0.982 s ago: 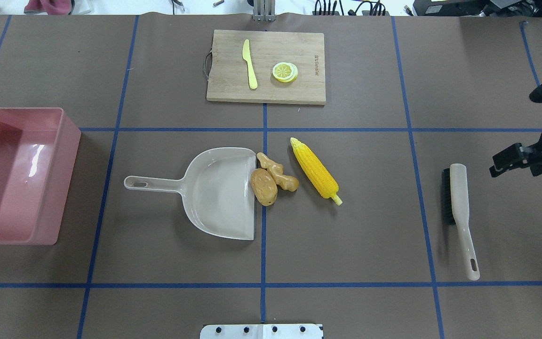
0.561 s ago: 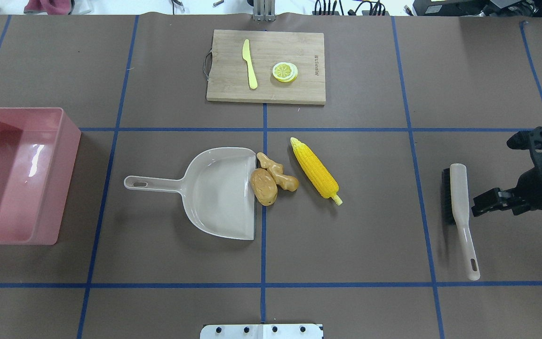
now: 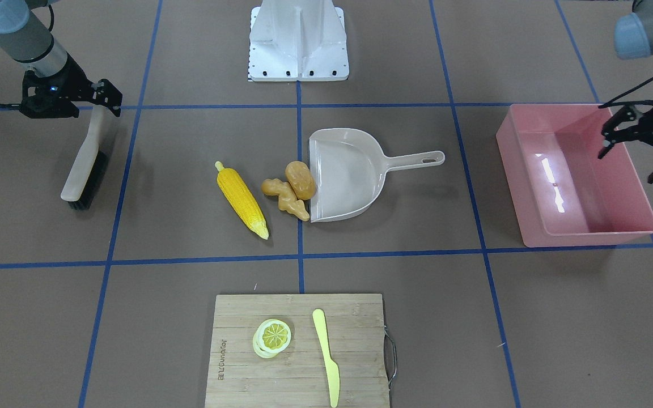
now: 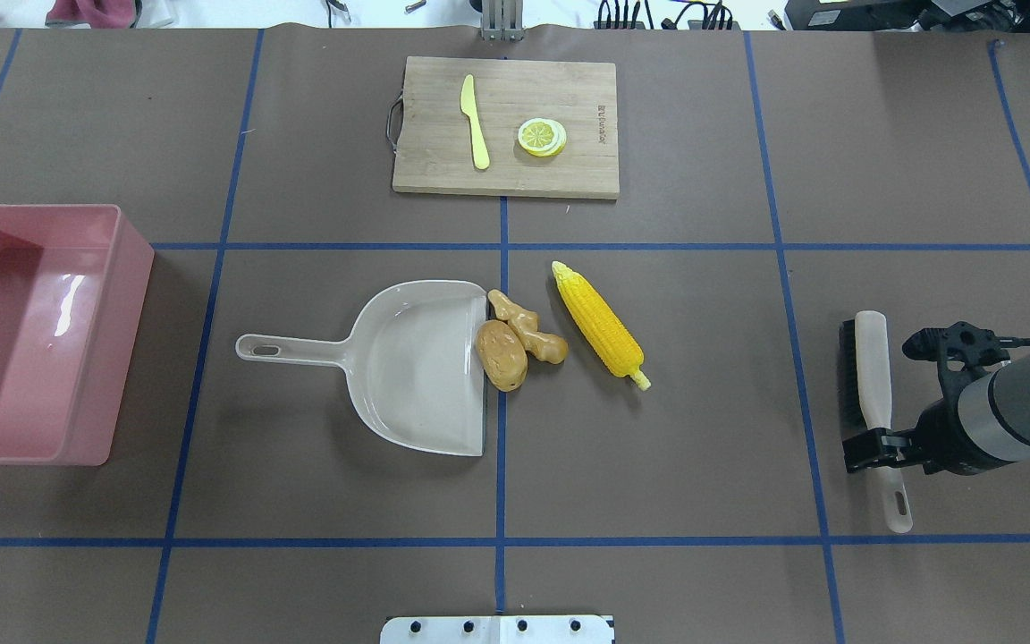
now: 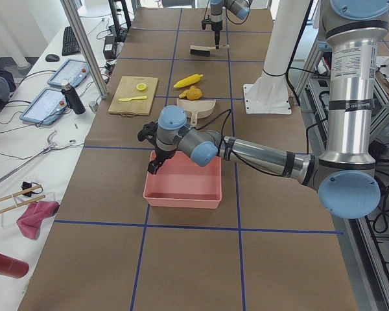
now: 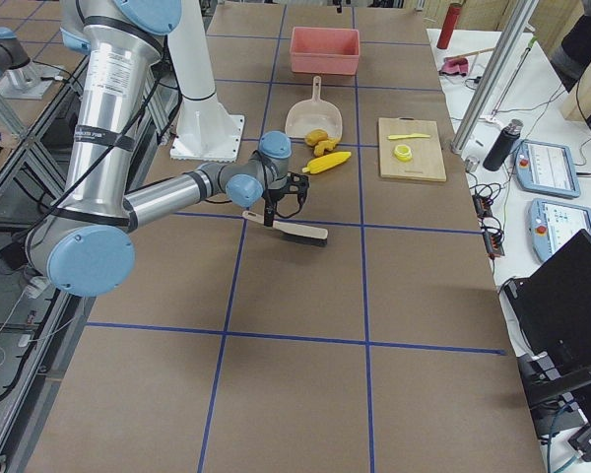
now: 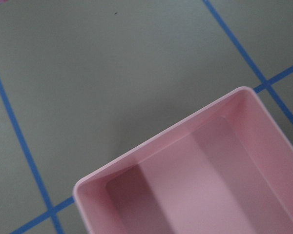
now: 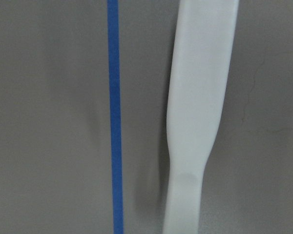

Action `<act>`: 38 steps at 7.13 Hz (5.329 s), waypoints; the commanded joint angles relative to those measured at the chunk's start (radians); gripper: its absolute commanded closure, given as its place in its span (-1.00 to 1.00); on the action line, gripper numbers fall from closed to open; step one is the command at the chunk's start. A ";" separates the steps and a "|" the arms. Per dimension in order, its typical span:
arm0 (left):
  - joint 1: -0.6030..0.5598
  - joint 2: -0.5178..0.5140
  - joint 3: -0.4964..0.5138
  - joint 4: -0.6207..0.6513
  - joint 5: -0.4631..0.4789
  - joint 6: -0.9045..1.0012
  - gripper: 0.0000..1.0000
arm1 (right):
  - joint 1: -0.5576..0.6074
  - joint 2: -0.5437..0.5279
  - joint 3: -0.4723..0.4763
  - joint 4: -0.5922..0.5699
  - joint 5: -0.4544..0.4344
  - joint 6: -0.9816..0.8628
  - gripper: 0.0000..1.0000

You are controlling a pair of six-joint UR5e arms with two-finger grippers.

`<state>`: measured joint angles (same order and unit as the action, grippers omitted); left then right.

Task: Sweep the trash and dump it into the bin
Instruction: 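Reach the right gripper to the brush while the left reaches the dustpan, then grasp the brush with the right gripper while the left grasps the dustpan handle, then sweep the ginger, potato and corn into the dustpan with the right gripper's brush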

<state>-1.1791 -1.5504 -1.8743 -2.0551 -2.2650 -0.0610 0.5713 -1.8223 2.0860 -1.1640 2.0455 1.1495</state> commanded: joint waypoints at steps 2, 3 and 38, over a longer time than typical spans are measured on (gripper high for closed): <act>0.299 -0.025 -0.054 -0.166 0.048 0.001 -0.98 | -0.030 -0.035 -0.032 0.049 -0.021 0.006 -0.61; 0.375 -0.048 -0.065 -0.168 0.097 0.006 -0.98 | -0.028 -0.034 -0.027 0.049 -0.021 0.013 -0.33; 0.523 -0.278 0.172 -0.204 0.165 0.208 -0.94 | -0.260 0.960 -0.409 -0.420 -0.096 -0.009 1.00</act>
<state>-0.6576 -1.8294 -1.7038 -2.2558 -2.1083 0.1466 0.3144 -0.8619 1.6768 -1.6475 1.9208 1.0714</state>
